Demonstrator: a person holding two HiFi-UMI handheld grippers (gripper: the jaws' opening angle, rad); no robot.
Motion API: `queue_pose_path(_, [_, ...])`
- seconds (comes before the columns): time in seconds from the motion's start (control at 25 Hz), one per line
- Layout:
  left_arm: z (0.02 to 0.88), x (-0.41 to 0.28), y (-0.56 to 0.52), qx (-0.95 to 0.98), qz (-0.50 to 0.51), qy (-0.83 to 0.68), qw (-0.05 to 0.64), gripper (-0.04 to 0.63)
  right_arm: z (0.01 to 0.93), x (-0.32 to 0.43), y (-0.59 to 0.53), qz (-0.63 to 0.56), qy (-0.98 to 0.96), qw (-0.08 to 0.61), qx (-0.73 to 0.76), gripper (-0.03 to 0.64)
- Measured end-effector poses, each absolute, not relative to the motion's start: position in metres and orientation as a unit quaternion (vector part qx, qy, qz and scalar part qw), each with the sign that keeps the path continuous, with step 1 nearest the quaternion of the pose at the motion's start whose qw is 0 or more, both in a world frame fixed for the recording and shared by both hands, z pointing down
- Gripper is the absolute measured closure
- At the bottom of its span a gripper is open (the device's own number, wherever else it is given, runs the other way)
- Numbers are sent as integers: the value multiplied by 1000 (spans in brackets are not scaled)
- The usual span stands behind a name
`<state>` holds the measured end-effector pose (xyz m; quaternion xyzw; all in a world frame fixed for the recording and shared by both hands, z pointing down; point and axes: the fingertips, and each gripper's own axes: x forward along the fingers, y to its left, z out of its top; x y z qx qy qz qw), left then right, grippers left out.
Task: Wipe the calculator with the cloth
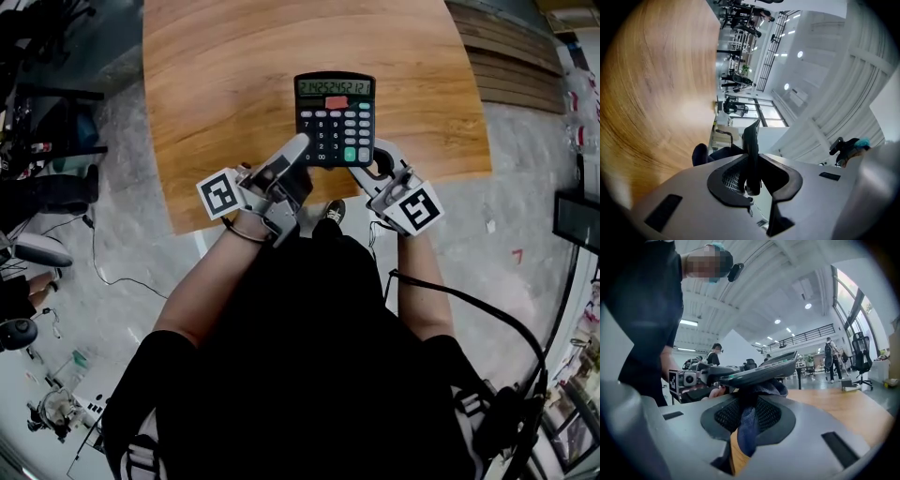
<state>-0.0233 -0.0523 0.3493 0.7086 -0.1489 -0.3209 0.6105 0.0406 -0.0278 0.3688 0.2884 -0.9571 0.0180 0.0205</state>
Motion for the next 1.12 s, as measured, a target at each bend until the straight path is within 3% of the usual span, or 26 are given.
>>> queue_pose_path(0.2, [348,-21,-52,706,-319,-132,619,525,366,55,-53,10,-928,1,373,548])
queue_pose_path(0.4, [347,-20,-51,703,-311,-118,629,525,365,64,-78,-15,-907,26,420,548])
queue_pose_path(1.12, [350,-22,-51,703,-311,-144,623,525,365,55,-38,-50,-891,43,448,548])
